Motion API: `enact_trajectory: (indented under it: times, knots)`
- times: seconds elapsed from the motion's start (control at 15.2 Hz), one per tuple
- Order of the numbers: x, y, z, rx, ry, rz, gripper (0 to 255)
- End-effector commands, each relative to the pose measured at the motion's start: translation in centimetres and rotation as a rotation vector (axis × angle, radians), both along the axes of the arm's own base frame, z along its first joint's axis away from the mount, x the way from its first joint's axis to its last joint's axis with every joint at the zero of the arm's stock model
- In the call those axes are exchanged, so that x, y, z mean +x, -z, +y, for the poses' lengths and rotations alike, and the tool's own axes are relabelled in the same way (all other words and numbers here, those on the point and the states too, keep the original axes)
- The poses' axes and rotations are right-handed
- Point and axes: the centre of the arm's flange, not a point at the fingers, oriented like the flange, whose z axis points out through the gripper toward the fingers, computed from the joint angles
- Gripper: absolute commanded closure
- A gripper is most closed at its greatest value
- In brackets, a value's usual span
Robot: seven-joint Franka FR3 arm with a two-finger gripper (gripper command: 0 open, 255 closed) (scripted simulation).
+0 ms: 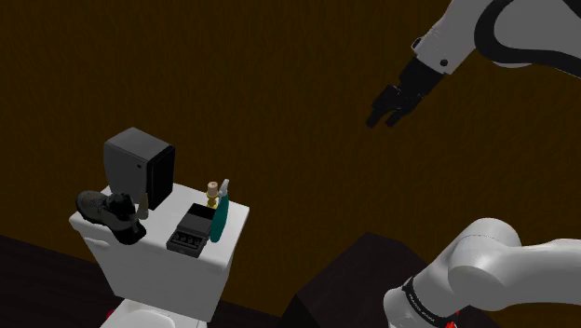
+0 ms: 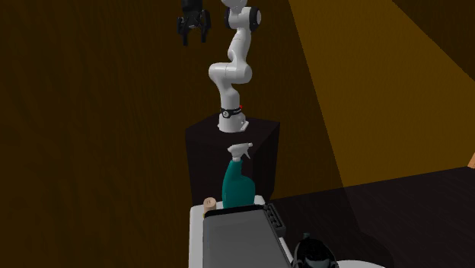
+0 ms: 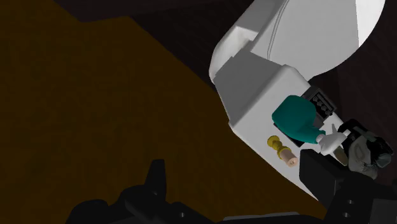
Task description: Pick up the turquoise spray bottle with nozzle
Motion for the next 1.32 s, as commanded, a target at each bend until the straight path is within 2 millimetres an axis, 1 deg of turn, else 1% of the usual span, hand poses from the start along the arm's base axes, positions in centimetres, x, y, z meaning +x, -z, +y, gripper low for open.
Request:
enact_trajectory:
  times: [0.0,0.66,1.25]
  knots:
    - [0.0,0.0,0.0,0.000,0.000,0.000,0]
    - [7.4,7.2,8.7,0.022,0.110,0.064,0]
    - [14.5,14.0,15.9,0.041,0.208,0.122,0]
